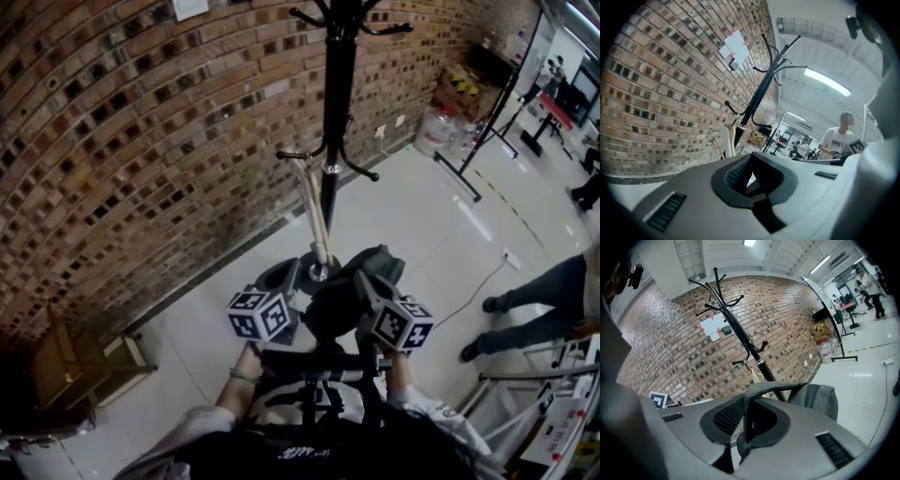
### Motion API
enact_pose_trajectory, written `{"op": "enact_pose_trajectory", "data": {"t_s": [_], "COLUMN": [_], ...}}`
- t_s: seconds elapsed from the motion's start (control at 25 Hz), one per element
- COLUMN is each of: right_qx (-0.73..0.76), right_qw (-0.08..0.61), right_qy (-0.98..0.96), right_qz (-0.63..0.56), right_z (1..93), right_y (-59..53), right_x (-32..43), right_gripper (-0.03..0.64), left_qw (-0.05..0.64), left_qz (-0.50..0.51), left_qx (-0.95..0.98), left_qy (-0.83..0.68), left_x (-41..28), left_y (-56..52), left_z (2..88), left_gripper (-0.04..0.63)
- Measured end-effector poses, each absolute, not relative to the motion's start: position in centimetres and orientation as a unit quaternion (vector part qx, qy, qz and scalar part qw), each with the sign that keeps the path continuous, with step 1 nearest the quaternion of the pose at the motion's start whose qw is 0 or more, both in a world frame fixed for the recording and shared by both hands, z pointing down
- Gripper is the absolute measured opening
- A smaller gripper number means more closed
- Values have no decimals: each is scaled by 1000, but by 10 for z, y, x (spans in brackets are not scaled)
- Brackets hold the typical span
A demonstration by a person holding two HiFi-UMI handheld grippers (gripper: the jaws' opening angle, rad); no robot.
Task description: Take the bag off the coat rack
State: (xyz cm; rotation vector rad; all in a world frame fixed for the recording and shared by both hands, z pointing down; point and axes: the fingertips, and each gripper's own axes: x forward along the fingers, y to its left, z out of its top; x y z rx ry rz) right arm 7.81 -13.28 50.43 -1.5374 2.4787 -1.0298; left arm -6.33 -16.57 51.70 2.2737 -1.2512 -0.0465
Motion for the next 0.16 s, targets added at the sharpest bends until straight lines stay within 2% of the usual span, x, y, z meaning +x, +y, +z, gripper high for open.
{"op": "enact_pose_trajectory", "data": {"t_s": [0.16], "right_qx": [-496], "right_qw": [21], "right_qy": [802], "right_qz": [-333], "right_z": [504], "right_y": [-133], "right_x": [79], "right_gripper": [43], "left_qw": [270], "left_qz": [-16], "left_qx": [845], "left_qy": [-462], "left_x": [-60], "left_y": [-166], "left_z": [517], "left_gripper": [8]}}
